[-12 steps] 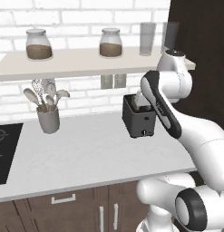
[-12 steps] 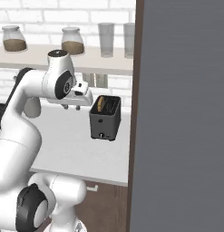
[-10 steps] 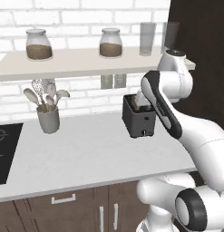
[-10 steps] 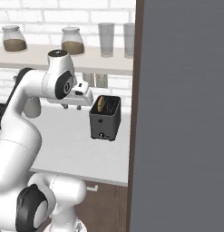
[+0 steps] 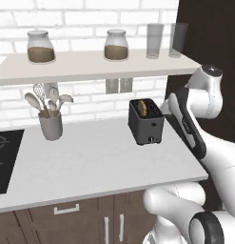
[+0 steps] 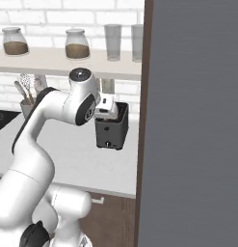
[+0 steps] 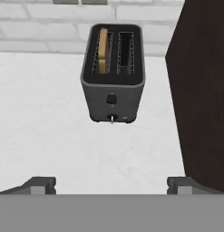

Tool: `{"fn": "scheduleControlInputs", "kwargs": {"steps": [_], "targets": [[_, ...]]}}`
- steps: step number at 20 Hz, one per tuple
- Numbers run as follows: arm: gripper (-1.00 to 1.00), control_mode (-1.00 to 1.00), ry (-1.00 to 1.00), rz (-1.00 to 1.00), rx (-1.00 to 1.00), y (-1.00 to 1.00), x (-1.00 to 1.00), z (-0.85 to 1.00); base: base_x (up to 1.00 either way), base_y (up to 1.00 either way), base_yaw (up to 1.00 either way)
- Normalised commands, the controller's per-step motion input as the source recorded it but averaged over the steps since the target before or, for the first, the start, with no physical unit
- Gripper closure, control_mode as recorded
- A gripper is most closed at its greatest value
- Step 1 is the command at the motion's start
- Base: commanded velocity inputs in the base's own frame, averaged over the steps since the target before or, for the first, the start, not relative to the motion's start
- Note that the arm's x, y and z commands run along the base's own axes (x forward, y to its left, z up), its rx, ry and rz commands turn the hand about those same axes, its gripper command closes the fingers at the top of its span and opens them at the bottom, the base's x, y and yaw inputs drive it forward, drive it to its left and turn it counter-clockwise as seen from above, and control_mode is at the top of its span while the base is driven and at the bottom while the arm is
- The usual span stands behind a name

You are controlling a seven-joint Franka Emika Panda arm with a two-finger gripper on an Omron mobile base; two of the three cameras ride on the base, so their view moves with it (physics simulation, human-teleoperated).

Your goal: Start the toaster. Once the lever pops up, take the bread to the plate on the dining counter.

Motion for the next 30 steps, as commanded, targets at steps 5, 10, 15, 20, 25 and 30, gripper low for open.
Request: {"fn": "scheduleControlInputs", "kwargs": {"steps": [5,10,15,20,25,30], "targets": [[-1.0,-1.0,-0.21,0.0,0.0,-0.14,0.06,-0.49,0.0,0.0,0.0],[1.0,-1.0,-0.03,0.0,0.0,0.0,0.42,-0.4,0.0,0.0,0.0],[1.0,-1.0,0.0,0.0,0.0,0.0,0.56,-0.25,0.0,0.0,0.0],[1.0,-1.0,0.03,0.0,0.0,0.0,0.62,-0.14,0.0,0.0,0.0],[1.0,-1.0,0.03,-0.02,0.0,0.04,0.56,-0.12,0.0,0.0,0.0],[1.0,-1.0,0.01,-0.02,0.0,0.07,0.39,-0.17,0.0,0.0,0.0]]}}
